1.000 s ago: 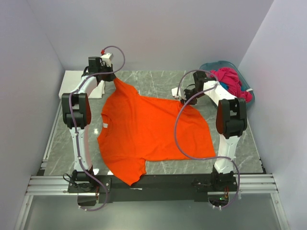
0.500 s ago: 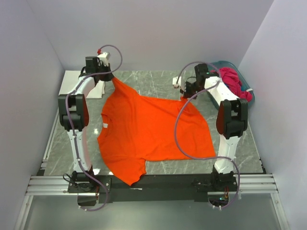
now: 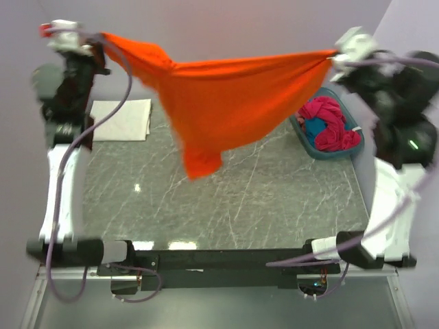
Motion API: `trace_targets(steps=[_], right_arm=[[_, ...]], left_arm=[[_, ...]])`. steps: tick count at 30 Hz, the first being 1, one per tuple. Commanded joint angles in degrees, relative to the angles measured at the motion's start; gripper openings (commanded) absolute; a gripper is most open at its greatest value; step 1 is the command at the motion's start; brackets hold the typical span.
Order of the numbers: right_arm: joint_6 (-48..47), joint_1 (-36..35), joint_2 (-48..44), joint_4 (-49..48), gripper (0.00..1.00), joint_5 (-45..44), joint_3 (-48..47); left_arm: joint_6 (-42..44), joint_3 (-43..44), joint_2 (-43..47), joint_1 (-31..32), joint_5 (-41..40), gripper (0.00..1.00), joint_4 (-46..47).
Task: Fold and stack the t-shirts
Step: Flatten the tshirt out
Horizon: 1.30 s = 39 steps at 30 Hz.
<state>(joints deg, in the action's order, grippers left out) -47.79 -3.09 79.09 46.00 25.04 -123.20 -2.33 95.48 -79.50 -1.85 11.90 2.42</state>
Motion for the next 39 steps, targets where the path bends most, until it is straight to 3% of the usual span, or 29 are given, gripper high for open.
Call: trace_targets(steps=[1,8,15,20,23,30,34,36,39], right_arm=[[8.5,4.5,-3.6,-0.7,0.00,-4.1,-10.7],[14.2,5.2,-18.5,-14.2,0.00,-14.5,-6.1],[12.9,5.1,-21.9,-16.5,0.00,-20.2,-12.8],[13.2,4.9,-23.6,-16.0,0.00,-19.2,-10.0],[14.4,4.9,-26.9,-16.3,0.00,-15.6,-0.7],[15.2,4.9,-35.6,-22.9,0.00,-6.6,34.9],[14.9,4.9,-33.0,-25.4,0.00,-3.5,47.8],[13.7,5.0,-29.5,-28.8,0.00,-1.8,55.1],[10.0,4.9,-20.9,-34.6,0.00,0.1,62.8]], left_arm=[[1.7,-1.7,10.2,-0.4,-7.5,0.00,7.4],[-1.6,1.7,24.4,-0.4,-10.1,0.00,16.3],[-2.2,12.2,26.8,0.6,-9.3,0.00,15.8],[-2.6,10.5,28.0,1.5,-7.0,0.00,15.3],[-2.8,4.4,29.2,3.1,-5.0,0.00,15.8],[-1.5,-19.7,29.8,3.8,-0.2,0.00,20.8],[4.1,-32.6,25.3,3.8,0.7,0.00,26.6],[7.9,-39.5,20.1,4.0,-0.4,0.00,31.7],[9.4,-43.0,9.1,4.0,-1.5,0.00,35.8]])
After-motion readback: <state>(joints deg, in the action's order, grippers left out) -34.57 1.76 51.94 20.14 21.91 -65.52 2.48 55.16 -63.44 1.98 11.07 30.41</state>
